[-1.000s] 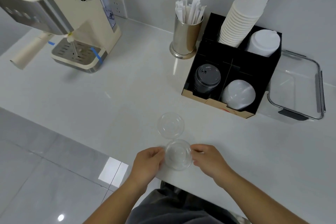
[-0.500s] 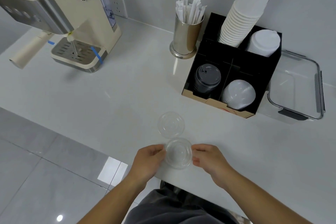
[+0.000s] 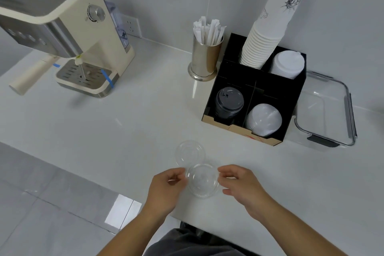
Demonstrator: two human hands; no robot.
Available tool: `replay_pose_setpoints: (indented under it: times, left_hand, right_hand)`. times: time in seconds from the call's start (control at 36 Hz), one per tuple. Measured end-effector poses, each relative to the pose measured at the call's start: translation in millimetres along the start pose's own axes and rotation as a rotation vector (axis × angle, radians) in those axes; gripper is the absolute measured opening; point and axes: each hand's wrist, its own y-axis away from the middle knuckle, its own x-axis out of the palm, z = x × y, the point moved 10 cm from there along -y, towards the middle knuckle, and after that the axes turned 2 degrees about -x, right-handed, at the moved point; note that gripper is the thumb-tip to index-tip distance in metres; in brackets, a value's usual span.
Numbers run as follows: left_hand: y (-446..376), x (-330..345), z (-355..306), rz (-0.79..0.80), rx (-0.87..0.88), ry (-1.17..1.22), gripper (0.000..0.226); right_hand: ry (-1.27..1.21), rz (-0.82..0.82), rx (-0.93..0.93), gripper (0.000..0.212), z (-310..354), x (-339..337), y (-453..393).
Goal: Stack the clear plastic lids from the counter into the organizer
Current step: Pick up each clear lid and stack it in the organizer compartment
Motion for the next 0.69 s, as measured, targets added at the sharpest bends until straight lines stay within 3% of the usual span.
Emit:
replay_pose_setpoints:
  times: [0.5,0.69]
  left_hand:
    - [-17.6,41.4,-61.8,0.126,0.108,0.020,0.020]
    - [-22.7,62.5,-98.2,0.127,0.168,0.005,0.020]
  right_hand:
    - [-0.196,-0.128,-0.137,0.015,46.7,-55.5,8.4]
    - [-0.309,-0.169,-0.158,0.021,49.9,-75.6,10.3]
